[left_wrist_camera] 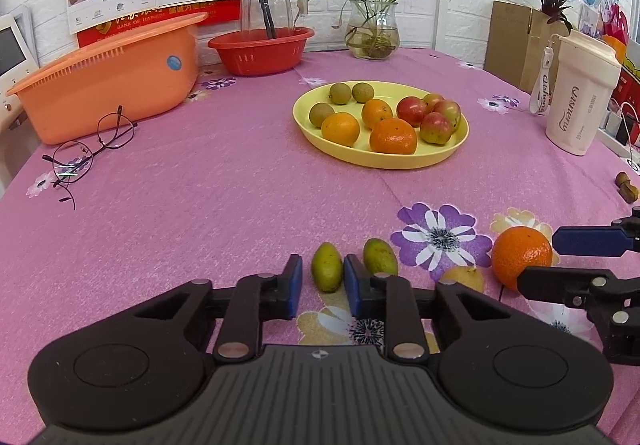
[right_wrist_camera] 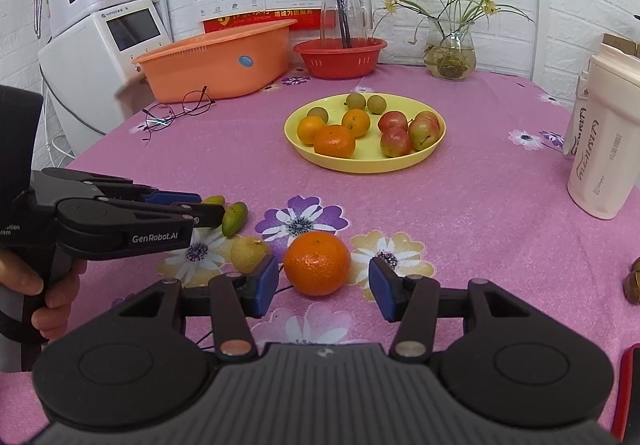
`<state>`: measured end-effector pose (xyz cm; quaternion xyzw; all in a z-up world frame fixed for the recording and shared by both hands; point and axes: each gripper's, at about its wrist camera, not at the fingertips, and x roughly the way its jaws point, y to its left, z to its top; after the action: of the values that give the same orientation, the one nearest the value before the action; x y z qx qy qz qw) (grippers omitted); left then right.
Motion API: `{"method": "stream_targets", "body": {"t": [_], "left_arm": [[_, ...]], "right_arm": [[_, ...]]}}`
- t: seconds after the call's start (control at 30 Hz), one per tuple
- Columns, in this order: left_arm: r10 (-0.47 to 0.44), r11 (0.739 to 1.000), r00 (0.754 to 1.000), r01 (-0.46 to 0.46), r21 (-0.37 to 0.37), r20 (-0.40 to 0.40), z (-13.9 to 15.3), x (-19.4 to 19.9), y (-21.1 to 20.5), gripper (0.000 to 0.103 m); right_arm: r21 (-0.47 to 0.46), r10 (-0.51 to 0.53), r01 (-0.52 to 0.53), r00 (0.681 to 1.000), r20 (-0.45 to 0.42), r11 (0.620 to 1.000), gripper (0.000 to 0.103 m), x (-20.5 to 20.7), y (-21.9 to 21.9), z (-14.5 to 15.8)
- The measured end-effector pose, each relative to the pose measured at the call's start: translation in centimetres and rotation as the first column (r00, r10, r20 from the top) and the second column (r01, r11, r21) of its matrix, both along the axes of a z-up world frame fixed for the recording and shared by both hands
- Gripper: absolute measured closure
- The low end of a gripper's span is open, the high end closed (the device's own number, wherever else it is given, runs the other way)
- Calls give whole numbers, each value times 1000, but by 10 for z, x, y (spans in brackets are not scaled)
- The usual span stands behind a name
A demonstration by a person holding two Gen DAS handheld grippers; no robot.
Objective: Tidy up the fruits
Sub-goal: 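Close left tool on a green lime while right tool closes on an orange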
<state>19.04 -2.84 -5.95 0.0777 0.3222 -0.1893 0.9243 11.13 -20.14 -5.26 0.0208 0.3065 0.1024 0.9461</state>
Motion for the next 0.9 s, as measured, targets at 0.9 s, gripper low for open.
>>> {"method": "stream_targets", "body": {"t": [0.9], "left_arm": [[-19, 1000, 999, 19, -4, 28, 12, -7, -3, 87]], "right_arm": [[-16, -4, 3, 1000, -11, 1000, 26, 13, 3, 2]]}}
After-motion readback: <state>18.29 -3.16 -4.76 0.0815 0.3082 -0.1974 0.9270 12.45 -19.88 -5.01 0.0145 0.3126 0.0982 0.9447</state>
